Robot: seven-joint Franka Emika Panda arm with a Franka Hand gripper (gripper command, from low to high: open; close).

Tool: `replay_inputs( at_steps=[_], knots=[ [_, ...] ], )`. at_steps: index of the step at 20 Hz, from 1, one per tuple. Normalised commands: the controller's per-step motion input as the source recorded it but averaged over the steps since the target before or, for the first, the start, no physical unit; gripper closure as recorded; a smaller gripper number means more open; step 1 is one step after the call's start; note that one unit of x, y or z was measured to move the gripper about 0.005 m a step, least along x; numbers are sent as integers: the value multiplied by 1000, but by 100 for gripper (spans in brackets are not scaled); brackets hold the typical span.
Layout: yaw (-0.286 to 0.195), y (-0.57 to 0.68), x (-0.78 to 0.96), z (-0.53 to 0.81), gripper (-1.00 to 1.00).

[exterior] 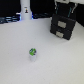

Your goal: Open the kcup holder, insert the kcup into the holder, and close the kcup holder

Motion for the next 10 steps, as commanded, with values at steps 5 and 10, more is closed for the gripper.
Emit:
replay_inputs(
  at_steps=[5,10],
  knots=[
    [-143,387,-171,-381,-100],
    [-135,247,-236,-424,-100]
  ],
)
